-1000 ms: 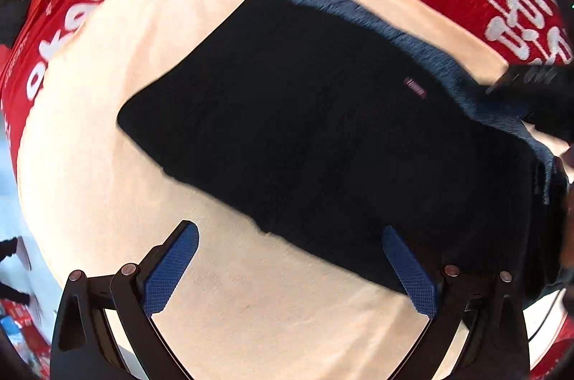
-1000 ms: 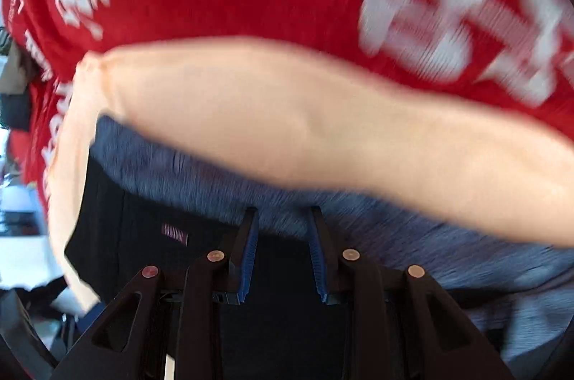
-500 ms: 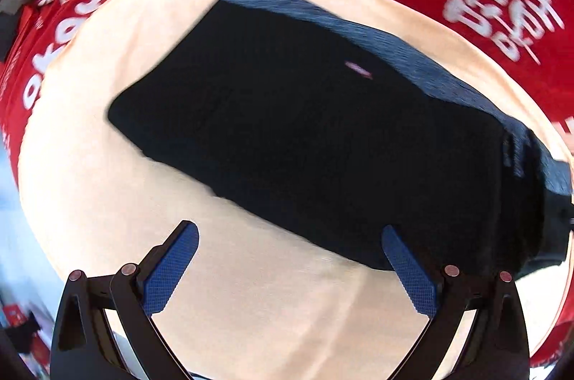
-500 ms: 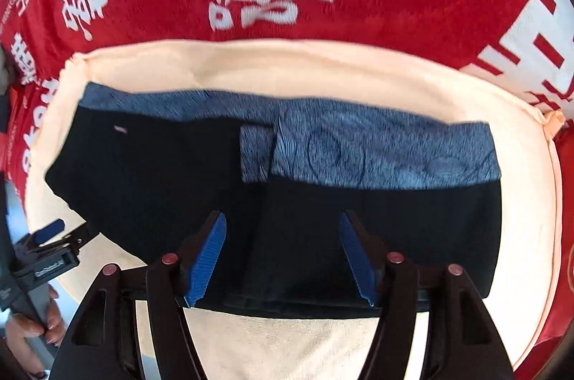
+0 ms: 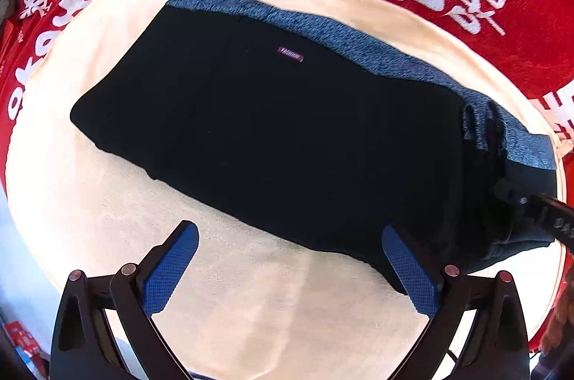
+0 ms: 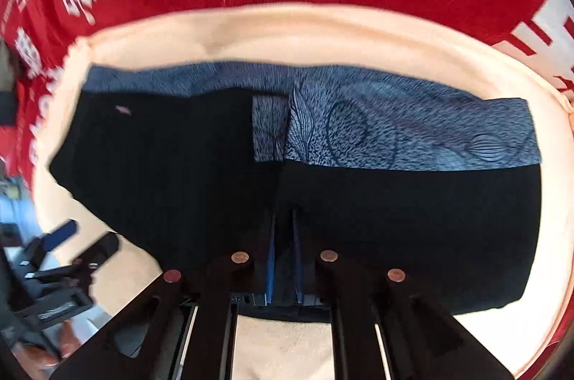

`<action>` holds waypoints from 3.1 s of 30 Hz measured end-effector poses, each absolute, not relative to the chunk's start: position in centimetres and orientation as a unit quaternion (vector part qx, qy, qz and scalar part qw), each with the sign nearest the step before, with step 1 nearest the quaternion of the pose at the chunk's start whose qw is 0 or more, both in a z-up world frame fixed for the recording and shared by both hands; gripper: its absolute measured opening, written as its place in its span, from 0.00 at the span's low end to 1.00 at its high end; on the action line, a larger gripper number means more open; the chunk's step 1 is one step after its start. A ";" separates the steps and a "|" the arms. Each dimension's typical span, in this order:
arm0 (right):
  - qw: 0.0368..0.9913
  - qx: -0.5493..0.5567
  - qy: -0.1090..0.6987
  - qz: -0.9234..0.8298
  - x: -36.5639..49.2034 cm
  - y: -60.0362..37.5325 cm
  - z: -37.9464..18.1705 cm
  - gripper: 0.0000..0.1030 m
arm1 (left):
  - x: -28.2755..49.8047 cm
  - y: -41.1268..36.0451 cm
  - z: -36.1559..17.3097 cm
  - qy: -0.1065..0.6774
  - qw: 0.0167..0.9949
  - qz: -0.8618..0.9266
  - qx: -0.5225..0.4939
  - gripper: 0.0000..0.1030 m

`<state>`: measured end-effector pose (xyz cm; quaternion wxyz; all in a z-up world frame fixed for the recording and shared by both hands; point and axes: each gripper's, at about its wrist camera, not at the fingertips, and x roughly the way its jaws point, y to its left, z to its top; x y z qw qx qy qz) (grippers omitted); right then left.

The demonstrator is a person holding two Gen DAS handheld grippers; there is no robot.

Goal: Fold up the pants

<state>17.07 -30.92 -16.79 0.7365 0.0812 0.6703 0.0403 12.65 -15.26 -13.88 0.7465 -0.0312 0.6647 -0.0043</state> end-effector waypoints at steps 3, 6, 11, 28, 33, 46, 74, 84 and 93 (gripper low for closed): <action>0.737 0.075 0.670 0.035 17.6 -30.4 -16.9 0.21 | 12.8 -14.4 -14.2 0.666 0.745 0.004 -0.037 1.00; 0.734 0.072 0.672 0.062 17.2 -29.6 -16.1 0.49 | 12.6 -13.5 -14.1 0.668 0.743 0.006 -0.036 1.00; 0.738 0.062 0.666 0.086 16.4 -28.5 -14.5 0.51 | 12.7 -12.0 -14.3 0.666 0.745 0.007 -0.040 1.00; 0.728 0.079 0.676 0.083 15.6 -28.9 -14.1 0.54 | 13.3 -11.7 -14.7 0.668 0.743 0.006 -0.046 1.00; 0.728 0.078 0.675 0.085 15.8 -28.7 -14.1 0.54 | 13.4 -11.7 -14.8 0.668 0.742 0.007 -0.047 1.00; 0.764 0.111 0.634 -0.031 15.4 -37.6 -12.6 0.32 | 13.4 -11.4 -14.8 0.670 0.741 0.008 -0.047 1.00; 0.723 0.082 0.683 0.065 15.4 -30.8 -16.5 0.49 | 14.2 -11.5 -15.5 0.674 0.736 0.012 -0.067 1.00; 0.725 0.049 0.684 0.068 15.2 -28.6 -16.6 0.64 | 14.1 -9.5 -15.7 0.673 0.735 0.011 -0.082 1.00; 0.723 0.044 0.686 0.067 15.4 -28.5 -16.7 0.67 | 13.9 -8.3 -15.9 0.673 0.733 0.017 -0.093 1.00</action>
